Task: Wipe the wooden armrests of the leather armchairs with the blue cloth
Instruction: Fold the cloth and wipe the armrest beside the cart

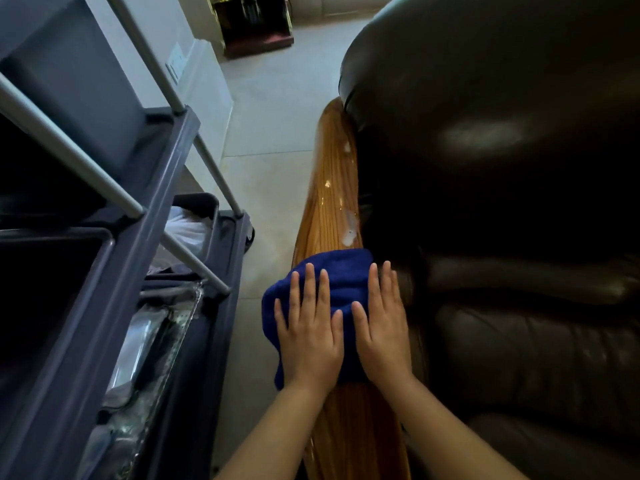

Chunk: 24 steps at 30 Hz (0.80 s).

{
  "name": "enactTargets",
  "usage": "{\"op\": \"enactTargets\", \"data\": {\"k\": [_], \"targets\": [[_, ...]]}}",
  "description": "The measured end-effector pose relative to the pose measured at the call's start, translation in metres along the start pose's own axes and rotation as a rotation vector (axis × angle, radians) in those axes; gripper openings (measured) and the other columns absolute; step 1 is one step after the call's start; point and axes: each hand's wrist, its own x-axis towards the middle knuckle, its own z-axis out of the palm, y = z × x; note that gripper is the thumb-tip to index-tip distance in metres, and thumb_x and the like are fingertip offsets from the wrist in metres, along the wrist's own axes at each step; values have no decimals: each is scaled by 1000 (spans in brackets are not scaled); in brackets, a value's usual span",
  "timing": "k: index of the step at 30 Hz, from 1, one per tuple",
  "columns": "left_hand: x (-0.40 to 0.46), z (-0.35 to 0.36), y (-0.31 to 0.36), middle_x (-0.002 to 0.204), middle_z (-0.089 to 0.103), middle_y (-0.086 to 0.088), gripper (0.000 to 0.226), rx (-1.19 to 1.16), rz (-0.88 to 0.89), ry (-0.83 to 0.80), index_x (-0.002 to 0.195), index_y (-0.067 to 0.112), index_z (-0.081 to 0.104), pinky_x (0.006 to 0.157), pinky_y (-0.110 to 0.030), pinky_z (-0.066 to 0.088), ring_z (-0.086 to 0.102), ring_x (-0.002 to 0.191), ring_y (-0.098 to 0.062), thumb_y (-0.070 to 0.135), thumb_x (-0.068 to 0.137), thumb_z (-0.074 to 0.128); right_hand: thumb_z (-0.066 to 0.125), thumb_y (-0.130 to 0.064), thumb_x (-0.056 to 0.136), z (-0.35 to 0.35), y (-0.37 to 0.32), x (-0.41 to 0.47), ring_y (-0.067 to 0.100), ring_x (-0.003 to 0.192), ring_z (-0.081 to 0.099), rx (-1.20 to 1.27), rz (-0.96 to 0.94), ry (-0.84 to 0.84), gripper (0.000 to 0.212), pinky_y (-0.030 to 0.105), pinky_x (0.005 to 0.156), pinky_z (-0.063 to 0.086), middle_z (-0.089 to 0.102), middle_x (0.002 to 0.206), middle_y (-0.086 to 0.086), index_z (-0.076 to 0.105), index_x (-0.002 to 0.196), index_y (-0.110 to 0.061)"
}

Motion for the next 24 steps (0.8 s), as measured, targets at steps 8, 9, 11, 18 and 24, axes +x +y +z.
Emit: {"op": "enactTargets", "data": {"k": [8, 9, 11, 18, 24], "targets": [[46, -1, -1, 153, 15, -8, 55, 10, 39, 2, 144, 16, 19, 111, -50, 17, 11, 141, -28, 32, 92, 22, 9, -61, 89, 14, -11, 48, -6, 136, -22, -7, 53, 87, 63, 20, 108, 7, -30, 146, -23, -26, 136, -41], [55, -3, 0, 153, 15, -8, 55, 17, 50, -3, 144, 15, 20, 111, -50, 17, 12, 141, -29, 31, 92, 21, 7, -61, 88, 14, -14, 57, -6, 136, -22, -3, 54, 85, 62, 18, 107, 6, -31, 146, -24, -26, 136, -41], [73, -6, 0, 153, 16, -8, 55, 26, 75, -17, 144, 13, 21, 111, -51, 18, 13, 141, -29, 29, 91, 21, 8, -60, 86, 13, -19, 77, -6, 136, -22, -6, 36, 84, 63, 15, 106, 7, -33, 145, -24, -28, 135, -41], [151, -9, -2, 154, -13, 6, 54, -133, 164, -67, 141, 26, -7, 119, -40, 3, -17, 142, -12, 35, 90, 7, 16, -41, 95, 10, -25, 164, -2, 134, -29, -47, -81, 43, 55, -1, 94, -21, -29, 145, -18, -18, 136, -32], [215, -3, 1, 155, -12, 5, 54, -191, 209, -34, 143, 22, -6, 118, -32, -1, -16, 142, -12, 23, 97, 24, 25, -29, 99, 6, -22, 224, 2, 136, -19, -10, -166, 26, 50, 5, 98, -18, -7, 154, -10, 10, 146, -19]]}}
